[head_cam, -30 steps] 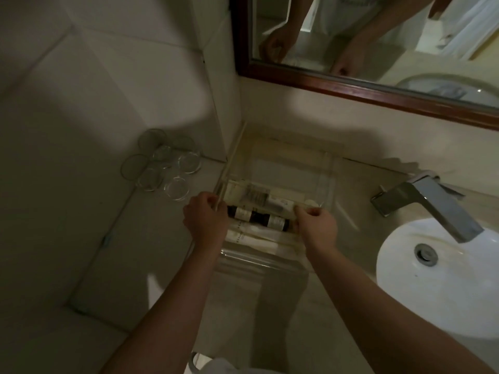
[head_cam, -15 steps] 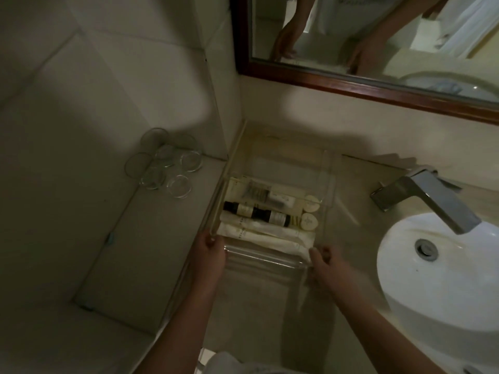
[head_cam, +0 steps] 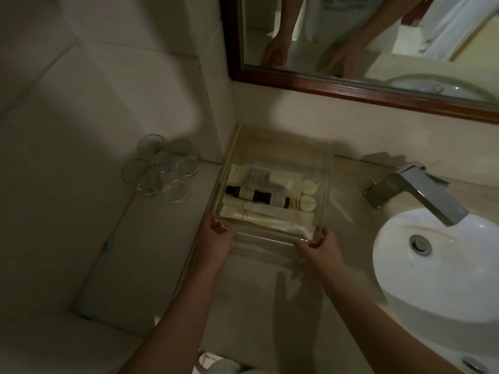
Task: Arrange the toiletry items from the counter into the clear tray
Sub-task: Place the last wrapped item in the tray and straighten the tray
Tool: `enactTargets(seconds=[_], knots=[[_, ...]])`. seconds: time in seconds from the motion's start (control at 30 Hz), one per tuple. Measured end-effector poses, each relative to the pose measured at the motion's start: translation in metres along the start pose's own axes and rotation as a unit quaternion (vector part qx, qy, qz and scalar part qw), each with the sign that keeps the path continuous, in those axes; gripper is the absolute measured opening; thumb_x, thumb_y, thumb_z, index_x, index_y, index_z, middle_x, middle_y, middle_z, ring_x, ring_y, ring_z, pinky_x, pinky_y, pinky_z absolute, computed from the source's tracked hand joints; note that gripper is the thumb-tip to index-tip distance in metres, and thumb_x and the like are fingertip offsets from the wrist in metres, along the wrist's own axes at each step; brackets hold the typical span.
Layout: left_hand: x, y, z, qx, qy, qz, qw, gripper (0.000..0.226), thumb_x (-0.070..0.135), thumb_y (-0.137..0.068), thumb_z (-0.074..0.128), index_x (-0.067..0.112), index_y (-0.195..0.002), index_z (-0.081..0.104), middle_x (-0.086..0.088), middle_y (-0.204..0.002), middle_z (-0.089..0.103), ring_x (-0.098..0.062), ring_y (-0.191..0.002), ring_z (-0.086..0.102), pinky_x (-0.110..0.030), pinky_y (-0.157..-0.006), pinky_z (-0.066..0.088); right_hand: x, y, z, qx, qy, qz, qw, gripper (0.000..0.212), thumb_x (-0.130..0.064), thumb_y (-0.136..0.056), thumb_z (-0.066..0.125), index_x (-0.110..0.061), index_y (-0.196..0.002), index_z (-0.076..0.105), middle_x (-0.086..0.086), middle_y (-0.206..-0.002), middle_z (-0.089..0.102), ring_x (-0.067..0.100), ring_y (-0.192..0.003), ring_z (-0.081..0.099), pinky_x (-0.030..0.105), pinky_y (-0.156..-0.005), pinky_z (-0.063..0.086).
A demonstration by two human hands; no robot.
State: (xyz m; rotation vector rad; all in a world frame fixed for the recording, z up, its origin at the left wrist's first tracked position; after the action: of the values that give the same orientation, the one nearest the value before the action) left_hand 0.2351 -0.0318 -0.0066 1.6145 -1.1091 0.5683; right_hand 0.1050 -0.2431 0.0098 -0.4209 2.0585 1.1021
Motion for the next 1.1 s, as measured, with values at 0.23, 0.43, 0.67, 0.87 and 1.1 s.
enactTargets(seconds=[0.23, 0.43, 0.67, 0.87, 1.1], knots=[[0.015, -0.016, 0.011, 0.014, 0.015, 0.037, 0.999, 0.073, 0.01, -0.08, 0.071, 0.015, -0.143, 0.035, 0.007, -0.098, 0.056, -0.007, -0.085, 0.055, -0.024, -0.082, 0.043, -0.006, -0.022, -0.001, 0.045, 0.007, -0.028, 0.999, 0.085, -0.021, -0.082, 0.075, -0.013, -0.149, 0.022, 0.01, -0.123, 0.062, 0.013, -0.083, 0.063, 0.019, -0.061, 0.051], [0.026, -0.027, 0.016, -0.005, 0.006, 0.068, 0.998, 0.068, 0.013, -0.08, 0.072, 0.023, -0.139, 0.041, 0.012, -0.112, 0.057, -0.011, -0.103, 0.056, -0.019, -0.081, 0.044, -0.018, -0.035, -0.004, 0.058, 0.02, -0.04, 0.997, 0.082, -0.025, -0.083, 0.073, -0.014, -0.15, 0.025, 0.011, -0.129, 0.061, 0.024, -0.111, 0.063, 0.043, -0.094, 0.054], [0.04, -0.043, 0.023, -0.028, -0.01, 0.111, 0.993, 0.059, 0.012, -0.078, 0.068, 0.03, -0.131, 0.049, 0.011, -0.117, 0.061, -0.008, -0.103, 0.059, -0.021, -0.086, 0.044, -0.027, -0.05, -0.007, 0.08, 0.034, -0.05, 0.995, 0.06, -0.021, -0.08, 0.075, -0.01, -0.133, 0.048, 0.009, -0.12, 0.065, 0.026, -0.108, 0.063, 0.036, -0.09, 0.052], [0.051, -0.053, 0.026, 0.007, -0.052, 0.084, 0.995, 0.055, 0.015, -0.078, 0.073, 0.012, -0.128, 0.05, 0.006, -0.112, 0.056, -0.012, -0.097, 0.055, -0.021, -0.078, 0.041, -0.036, -0.061, -0.011, 0.083, 0.067, -0.064, 0.992, 0.051, -0.023, -0.084, 0.072, -0.006, -0.128, 0.054, 0.014, -0.119, 0.066, 0.03, -0.109, 0.062, 0.028, -0.08, 0.045], [0.057, -0.058, 0.034, 0.071, -0.089, 0.075, 0.991, 0.052, 0.031, -0.073, 0.074, 0.01, -0.116, 0.053, -0.008, -0.116, 0.061, -0.025, -0.1, 0.06, -0.04, -0.089, 0.053, -0.039, -0.073, -0.014, 0.109, 0.085, -0.046, 0.989, 0.054, -0.041, -0.082, 0.069, -0.01, -0.125, 0.058, 0.012, -0.118, 0.067, 0.031, -0.108, 0.063, 0.034, -0.084, 0.048]])
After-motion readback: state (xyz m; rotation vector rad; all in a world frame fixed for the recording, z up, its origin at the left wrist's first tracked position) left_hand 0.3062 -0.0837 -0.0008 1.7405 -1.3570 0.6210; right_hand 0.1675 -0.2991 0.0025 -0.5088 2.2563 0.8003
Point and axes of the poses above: each hand's wrist, its own y-axis away from the middle knuckle, its own z-axis out of the palm, x = y × z, the point moved 4 cm from there along -y, towards the middle knuckle
